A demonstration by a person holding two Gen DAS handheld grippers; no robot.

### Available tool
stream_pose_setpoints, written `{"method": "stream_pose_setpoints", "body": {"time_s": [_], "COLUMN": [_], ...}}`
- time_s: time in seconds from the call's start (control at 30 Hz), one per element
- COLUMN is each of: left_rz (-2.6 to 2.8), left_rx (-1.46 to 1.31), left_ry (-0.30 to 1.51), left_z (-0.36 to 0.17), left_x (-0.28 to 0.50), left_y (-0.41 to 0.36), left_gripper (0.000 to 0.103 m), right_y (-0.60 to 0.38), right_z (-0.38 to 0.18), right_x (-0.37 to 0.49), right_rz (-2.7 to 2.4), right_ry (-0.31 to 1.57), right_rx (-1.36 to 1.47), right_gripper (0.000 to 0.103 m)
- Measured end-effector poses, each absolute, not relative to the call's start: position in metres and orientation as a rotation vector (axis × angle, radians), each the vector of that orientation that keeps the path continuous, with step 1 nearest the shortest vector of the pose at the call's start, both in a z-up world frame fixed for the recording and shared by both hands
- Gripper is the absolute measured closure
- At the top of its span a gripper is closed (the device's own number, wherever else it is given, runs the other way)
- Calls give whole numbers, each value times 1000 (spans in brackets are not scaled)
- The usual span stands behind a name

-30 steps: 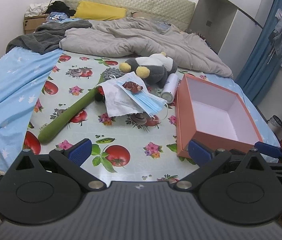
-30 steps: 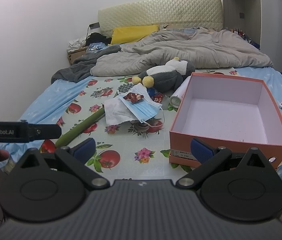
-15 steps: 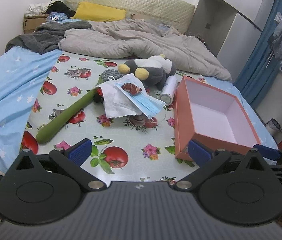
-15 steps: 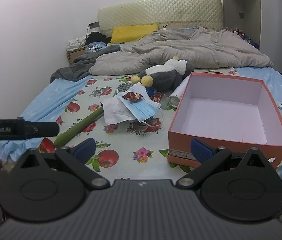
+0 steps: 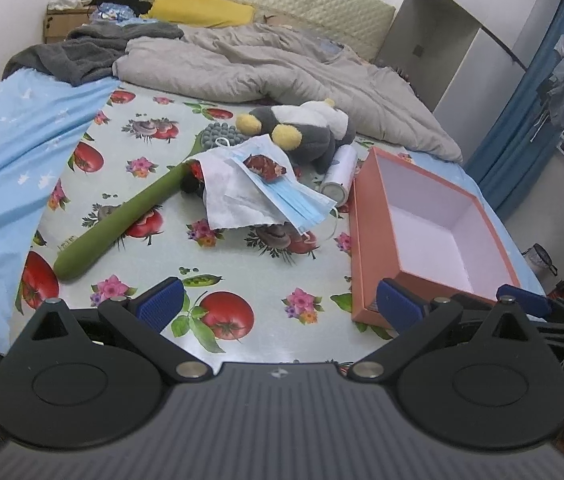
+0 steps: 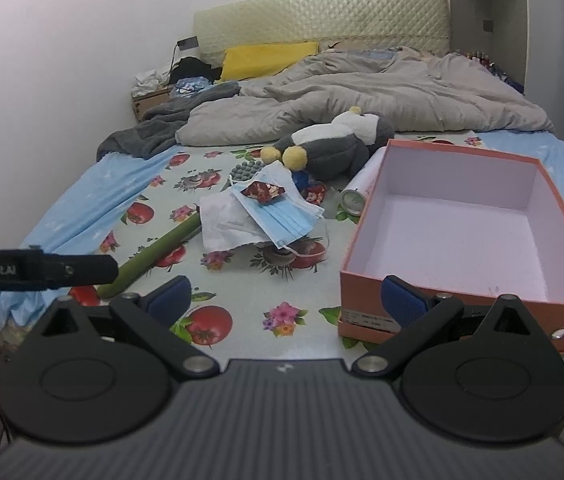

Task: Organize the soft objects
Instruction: 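Move both tools toward the pile of mask and tissue on the bed, then reach the right gripper to the red snack wrapper while the left reaches the blue mask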

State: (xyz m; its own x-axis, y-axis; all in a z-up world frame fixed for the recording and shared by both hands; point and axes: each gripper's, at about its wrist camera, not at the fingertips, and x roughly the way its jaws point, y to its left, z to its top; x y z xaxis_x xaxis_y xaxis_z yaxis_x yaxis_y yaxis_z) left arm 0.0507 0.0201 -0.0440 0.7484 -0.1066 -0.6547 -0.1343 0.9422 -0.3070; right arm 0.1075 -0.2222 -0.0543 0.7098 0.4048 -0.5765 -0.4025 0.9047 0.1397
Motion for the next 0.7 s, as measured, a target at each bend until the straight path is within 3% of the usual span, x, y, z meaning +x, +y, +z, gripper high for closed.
{"method": "stream_pose_setpoints", "body": {"time_s": [0.7], "left_rz": [36], "left_rx": [-362], "left_ry": [799], "left_z": [-86], "left_x": [135], "left_y": [59], "left_gripper": [0], "right_y": [-177], "right_z": [-76], "right_x": [182], "right_rz": [494], "right_ry": [664], "right_rx": [21], "right_gripper": [0]}}
